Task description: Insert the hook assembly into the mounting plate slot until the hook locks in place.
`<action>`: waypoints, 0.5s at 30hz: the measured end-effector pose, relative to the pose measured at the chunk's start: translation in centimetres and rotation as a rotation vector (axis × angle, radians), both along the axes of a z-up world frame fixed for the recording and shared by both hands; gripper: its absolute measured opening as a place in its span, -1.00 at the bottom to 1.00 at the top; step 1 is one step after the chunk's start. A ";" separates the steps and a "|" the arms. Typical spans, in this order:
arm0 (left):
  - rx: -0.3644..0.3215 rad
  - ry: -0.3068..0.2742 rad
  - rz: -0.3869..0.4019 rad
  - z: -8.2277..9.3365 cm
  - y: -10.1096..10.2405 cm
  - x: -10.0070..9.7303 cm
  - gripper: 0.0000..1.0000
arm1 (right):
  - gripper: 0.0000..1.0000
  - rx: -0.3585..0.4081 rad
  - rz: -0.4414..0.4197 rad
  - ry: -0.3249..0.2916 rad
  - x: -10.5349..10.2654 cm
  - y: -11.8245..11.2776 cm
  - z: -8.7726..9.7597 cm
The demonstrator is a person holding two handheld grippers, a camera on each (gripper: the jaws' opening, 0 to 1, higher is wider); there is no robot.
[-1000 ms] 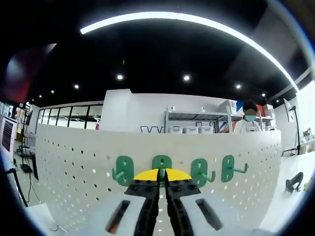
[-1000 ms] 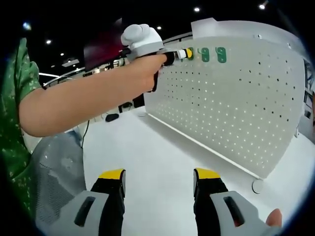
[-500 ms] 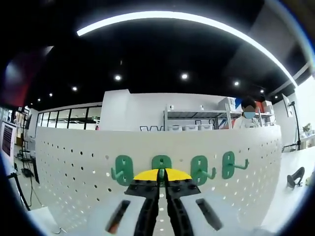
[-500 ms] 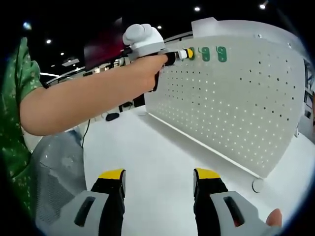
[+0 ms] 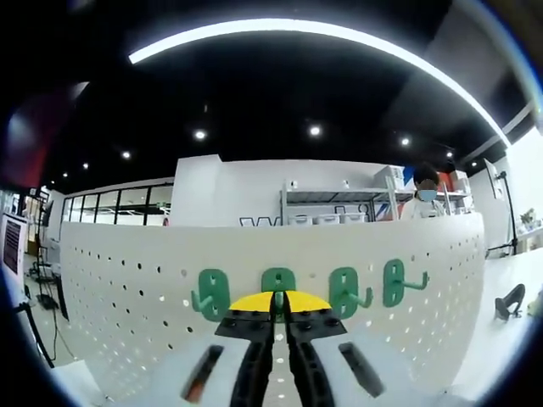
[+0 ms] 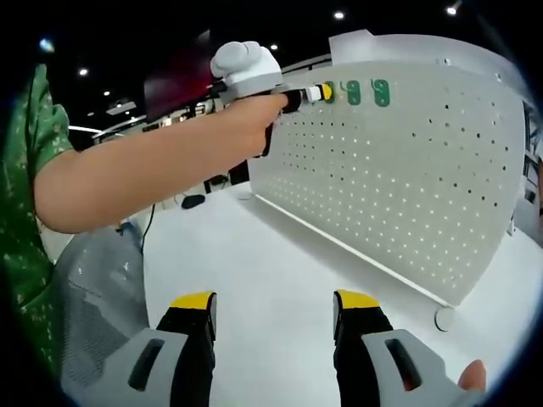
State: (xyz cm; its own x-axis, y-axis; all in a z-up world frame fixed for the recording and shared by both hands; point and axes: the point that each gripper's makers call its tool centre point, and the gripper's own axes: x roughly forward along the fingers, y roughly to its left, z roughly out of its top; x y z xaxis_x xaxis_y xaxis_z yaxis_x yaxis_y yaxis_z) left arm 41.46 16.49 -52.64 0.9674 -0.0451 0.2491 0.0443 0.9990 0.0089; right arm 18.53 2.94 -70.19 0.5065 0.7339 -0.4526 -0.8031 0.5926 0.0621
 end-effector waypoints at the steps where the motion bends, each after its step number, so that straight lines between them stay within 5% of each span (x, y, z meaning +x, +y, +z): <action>1: 0.000 0.003 0.001 -0.1 0.0 0.0 -0.91 | 0.13 0.000 -0.001 0.000 0.0 0.0 0.0; 15: 0.037 0.002 0.010 0.0 0.1 0.0 -0.93 | 0.13 -0.002 -0.002 0.006 0.1 0.0 -0.2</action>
